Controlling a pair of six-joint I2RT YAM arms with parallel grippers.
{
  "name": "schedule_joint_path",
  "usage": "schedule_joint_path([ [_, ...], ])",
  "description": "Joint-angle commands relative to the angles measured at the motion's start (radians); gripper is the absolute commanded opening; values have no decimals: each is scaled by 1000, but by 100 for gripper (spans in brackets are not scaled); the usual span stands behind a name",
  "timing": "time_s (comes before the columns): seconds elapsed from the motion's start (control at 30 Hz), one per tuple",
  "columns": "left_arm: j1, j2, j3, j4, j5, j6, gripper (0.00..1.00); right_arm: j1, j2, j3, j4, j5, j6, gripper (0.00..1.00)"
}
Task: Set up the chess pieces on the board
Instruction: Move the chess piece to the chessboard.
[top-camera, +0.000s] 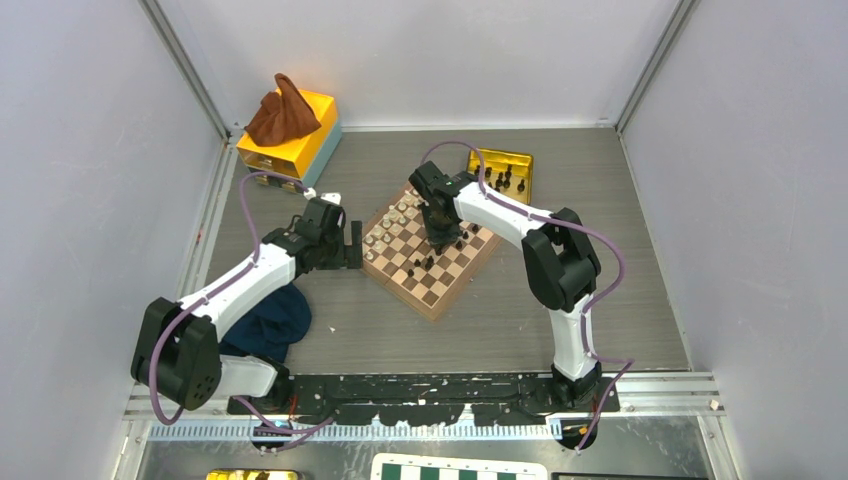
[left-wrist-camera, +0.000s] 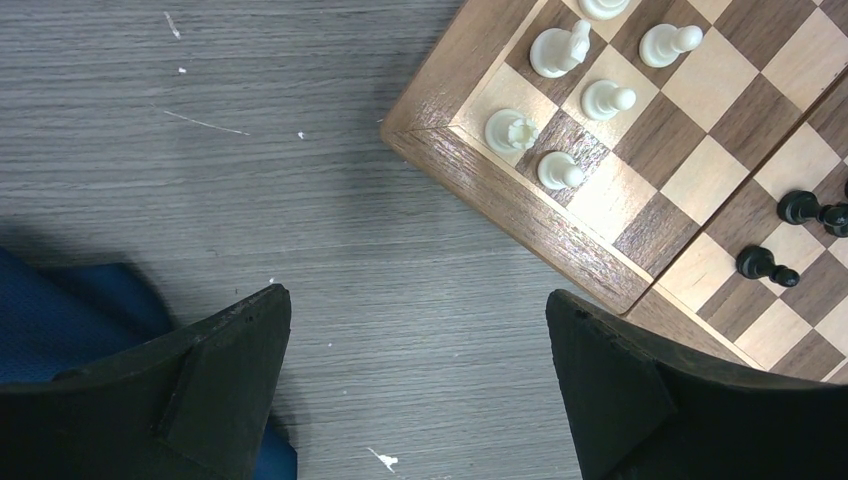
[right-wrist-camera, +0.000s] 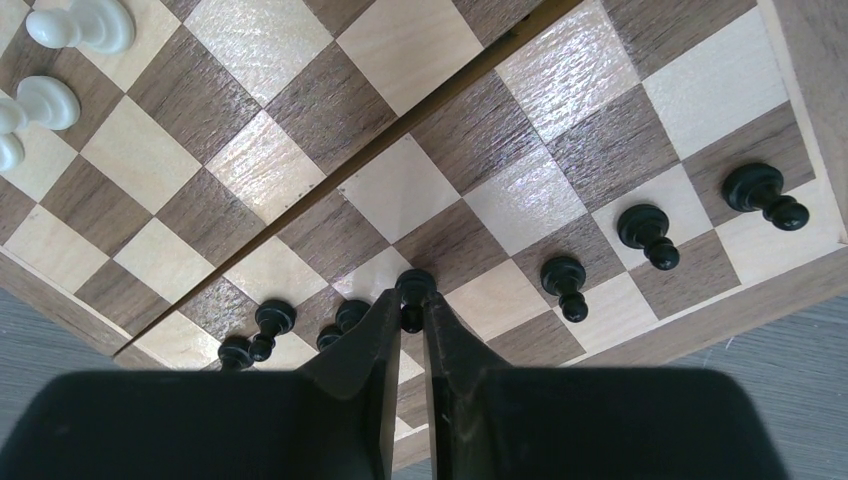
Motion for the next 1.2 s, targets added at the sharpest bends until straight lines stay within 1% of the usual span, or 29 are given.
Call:
schedule_joint_path([
  [0.0,6,5,9,37,4,4,99,5,-6,14,12,1,-2,16],
  [0.1,6,5,9,37,4,4,99,4,-13,14,8,5,-2,11],
  [0.27,6,2,7,36,5,4,99,5,-32,13,0,24,-5,7],
  [0.63,6,7,7,39,14,1,99,-11,-70,-17,-6,58,-11,7],
  [1.17,6,14,7,37,19,0,99,-45,-104,-68,13,59,-6,7],
])
